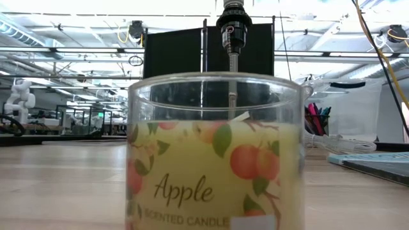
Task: Screw lightbulb
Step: Insert the white lightbulb into the brown lamp
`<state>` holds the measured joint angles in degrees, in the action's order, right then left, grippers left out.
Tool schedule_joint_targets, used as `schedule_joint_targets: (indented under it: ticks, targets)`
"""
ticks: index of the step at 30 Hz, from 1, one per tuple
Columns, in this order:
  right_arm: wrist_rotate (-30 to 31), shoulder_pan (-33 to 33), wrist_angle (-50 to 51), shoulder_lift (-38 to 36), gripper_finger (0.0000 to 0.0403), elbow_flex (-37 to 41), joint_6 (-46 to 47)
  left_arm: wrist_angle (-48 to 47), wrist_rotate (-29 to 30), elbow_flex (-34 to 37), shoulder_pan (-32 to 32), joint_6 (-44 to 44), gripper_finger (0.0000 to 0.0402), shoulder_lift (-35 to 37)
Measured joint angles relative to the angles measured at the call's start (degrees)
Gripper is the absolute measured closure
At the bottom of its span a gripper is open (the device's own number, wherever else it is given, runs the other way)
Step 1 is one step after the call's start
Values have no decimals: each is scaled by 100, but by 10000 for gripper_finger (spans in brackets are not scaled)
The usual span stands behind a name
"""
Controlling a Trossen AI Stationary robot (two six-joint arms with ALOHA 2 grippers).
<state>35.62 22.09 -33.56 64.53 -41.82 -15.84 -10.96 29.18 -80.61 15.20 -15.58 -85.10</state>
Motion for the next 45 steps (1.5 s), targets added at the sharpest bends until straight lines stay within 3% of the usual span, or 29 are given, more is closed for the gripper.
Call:
schedule_joint_targets:
  ticks: [13, 17, 22, 27, 32, 34, 40, 45]
  targets:
    - [4, 48, 57, -13, 165, 0, -72, 226, 441, 3, -16, -82, 138, 9]
    - [44, 267, 612, -165, 165, 0, -118, 247, 613, 1, 88, -126, 138, 291]
    - [44, 527, 1542, -273, 165, 0, 169, -478, 634, 1, 330, 223, 149, 782]
    - [37, 538, 2190, -129, 166, 2, 689, -1009, 774, 142, 719, 940, 211, 918]
    - [-45, 540, 2348, 65, 196, 2, 663, -1053, 1260, 787, 899, 1694, 351, 899]
    - [-141, 540, 2345, 107, 215, 2, 658, -943, 1395, 1048, 938, 2017, 387, 901]
    - [-124, 436, 1928, 127, 278, 2, 583, 313, 1362, 1899, 1050, 2211, 399, 846]
    - [-114, 330, 1683, 129, 325, 2, 351, 1646, 1179, 2365, 1042, 1744, 400, 846]
